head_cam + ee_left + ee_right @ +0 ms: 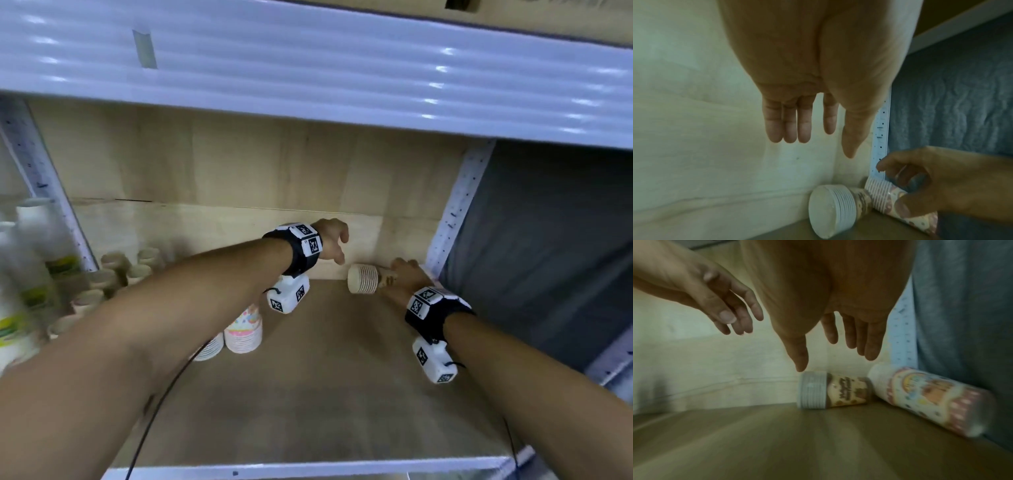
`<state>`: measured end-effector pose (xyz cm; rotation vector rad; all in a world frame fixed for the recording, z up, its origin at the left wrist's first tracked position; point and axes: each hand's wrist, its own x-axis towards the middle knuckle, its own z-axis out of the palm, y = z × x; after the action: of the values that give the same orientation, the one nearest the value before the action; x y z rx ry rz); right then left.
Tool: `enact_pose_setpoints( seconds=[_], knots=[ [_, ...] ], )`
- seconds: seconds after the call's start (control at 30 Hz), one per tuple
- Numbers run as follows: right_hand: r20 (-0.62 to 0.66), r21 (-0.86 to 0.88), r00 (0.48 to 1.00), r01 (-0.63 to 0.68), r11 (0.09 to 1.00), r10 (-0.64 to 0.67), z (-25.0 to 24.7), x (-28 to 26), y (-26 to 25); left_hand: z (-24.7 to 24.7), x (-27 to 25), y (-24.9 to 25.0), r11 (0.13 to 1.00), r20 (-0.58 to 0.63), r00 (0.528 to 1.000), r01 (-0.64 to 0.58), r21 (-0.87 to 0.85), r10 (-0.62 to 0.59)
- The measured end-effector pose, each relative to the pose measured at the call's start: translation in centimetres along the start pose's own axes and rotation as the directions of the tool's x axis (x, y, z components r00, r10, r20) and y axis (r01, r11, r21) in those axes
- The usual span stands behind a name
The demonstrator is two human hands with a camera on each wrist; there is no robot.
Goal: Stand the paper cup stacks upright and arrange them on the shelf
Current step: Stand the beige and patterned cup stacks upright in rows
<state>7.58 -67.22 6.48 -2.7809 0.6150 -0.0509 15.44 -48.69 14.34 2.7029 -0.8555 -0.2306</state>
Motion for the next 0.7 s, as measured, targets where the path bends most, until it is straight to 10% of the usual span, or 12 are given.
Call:
enact_pose_setpoints(
  seconds=[0.7],
  knots=[
    [-0.028, 0.040, 0.963, -0.266, 0.963, 0.267, 3.1, 5.9, 10.4, 10.7, 10.2, 3.6, 0.996, 0.073, 0.995, -0.077, 0.044, 0.074]
  ],
)
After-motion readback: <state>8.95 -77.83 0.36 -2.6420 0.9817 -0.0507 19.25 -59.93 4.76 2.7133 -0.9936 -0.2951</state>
